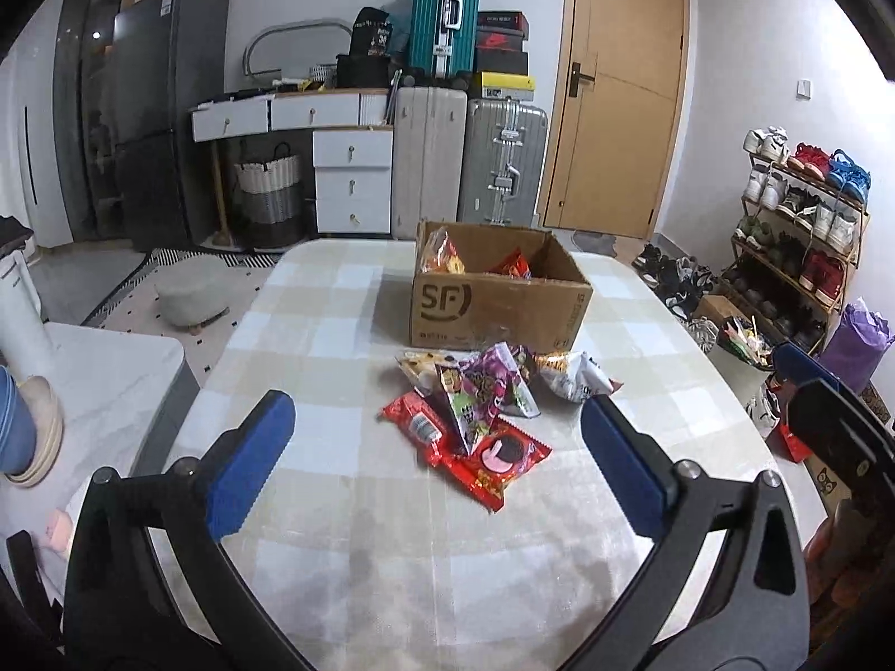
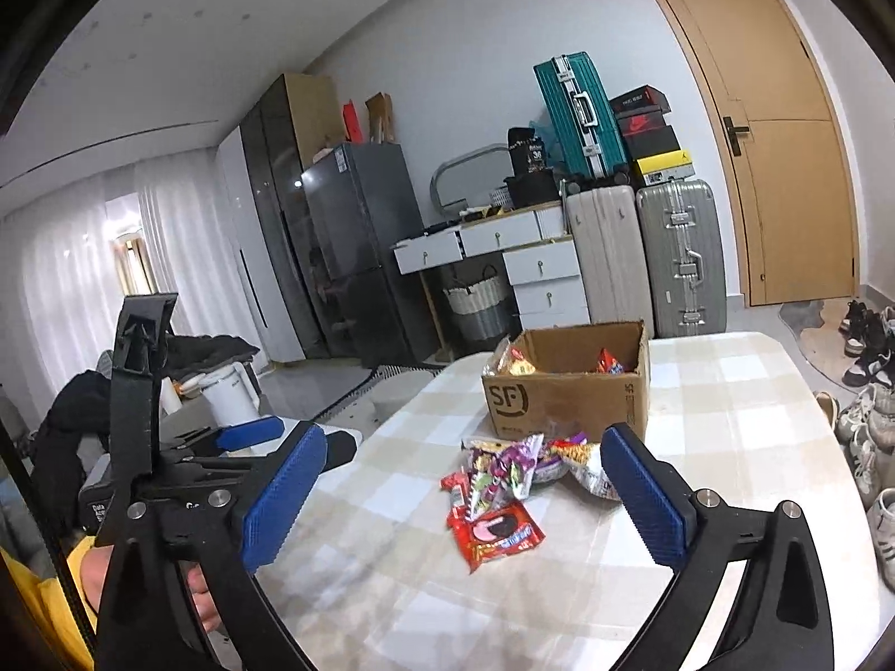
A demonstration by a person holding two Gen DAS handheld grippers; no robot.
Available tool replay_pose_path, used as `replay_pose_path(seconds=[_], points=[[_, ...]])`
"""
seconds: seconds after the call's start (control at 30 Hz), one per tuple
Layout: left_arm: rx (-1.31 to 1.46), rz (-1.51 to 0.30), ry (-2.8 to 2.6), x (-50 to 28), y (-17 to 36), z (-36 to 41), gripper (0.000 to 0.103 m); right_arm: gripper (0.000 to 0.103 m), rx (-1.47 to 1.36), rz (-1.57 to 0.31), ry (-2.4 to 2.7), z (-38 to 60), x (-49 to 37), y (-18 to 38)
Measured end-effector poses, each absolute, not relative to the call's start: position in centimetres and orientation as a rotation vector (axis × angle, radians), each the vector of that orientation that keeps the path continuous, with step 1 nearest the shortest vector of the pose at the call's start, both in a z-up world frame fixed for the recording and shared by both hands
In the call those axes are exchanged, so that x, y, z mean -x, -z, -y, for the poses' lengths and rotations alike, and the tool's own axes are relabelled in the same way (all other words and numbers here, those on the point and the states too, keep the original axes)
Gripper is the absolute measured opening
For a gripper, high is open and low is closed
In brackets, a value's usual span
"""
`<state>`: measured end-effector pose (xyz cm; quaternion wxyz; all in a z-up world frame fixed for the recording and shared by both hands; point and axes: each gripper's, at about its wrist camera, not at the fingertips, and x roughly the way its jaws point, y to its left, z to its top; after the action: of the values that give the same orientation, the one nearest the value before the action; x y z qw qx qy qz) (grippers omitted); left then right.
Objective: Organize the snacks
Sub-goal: 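Withdraw both open tools from the box back toward the remaining snacks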
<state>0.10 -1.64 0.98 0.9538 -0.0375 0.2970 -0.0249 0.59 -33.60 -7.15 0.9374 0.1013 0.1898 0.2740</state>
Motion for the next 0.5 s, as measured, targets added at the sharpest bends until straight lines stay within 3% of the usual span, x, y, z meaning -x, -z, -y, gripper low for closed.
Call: replay_pose_path(seconds=[0.5], points=[[0.079, -0.703, 0.05, -4.7, 3.6, 1.7, 0.102, 0.1, -0.262, -0.441, -0.549, 34.6, -2.5, 10.2]])
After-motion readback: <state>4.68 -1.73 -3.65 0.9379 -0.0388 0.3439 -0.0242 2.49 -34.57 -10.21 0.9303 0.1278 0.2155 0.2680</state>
